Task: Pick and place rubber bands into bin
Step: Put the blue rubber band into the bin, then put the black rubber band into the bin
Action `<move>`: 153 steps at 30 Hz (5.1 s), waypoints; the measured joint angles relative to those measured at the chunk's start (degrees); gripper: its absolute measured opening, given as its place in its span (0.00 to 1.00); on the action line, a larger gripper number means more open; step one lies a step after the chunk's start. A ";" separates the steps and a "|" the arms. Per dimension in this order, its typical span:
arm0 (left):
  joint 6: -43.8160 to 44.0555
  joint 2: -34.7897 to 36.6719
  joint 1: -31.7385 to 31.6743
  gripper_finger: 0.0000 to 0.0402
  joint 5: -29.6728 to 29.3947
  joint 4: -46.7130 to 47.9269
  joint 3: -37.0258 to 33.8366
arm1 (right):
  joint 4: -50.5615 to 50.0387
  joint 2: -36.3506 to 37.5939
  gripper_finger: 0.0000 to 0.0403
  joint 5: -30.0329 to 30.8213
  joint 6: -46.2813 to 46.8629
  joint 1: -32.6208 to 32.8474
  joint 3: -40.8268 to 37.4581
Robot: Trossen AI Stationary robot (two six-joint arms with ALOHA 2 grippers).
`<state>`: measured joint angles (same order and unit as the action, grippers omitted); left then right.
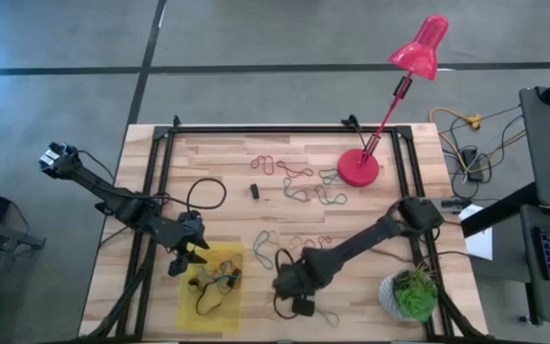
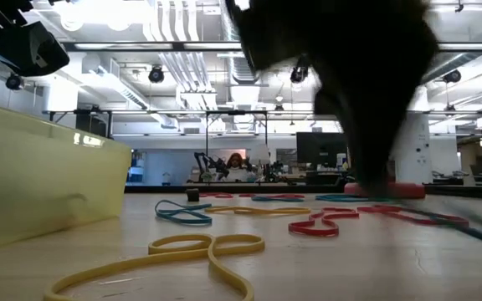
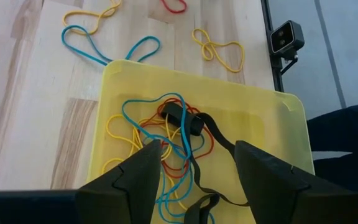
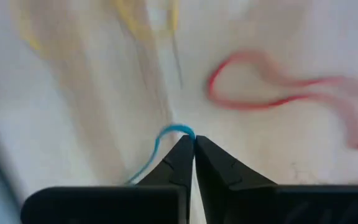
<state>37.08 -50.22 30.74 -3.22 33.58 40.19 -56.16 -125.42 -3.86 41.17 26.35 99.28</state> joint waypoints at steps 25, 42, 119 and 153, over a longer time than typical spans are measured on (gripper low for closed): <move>-0.33 3.65 0.00 0.47 2.75 7.02 0.39 | 11.07 1.76 0.02 6.51 1.12 -9.66 24.92; -2.98 11.89 -0.03 0.47 -4.82 8.12 1.05 | 18.89 -16.11 0.06 -7.85 2.04 -13.19 35.61; -91.64 -55.25 -50.99 0.02 4.20 1.70 26.58 | -26.41 23.16 0.50 20.57 23.36 0.12 -7.01; -17.61 -18.42 -11.59 0.02 26.44 -3.45 -1.94 | -15.26 23.14 0.50 7.07 21.51 -4.47 -12.21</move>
<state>19.47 -68.63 19.16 23.22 30.13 38.25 -71.42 -102.28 3.20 62.68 21.89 87.07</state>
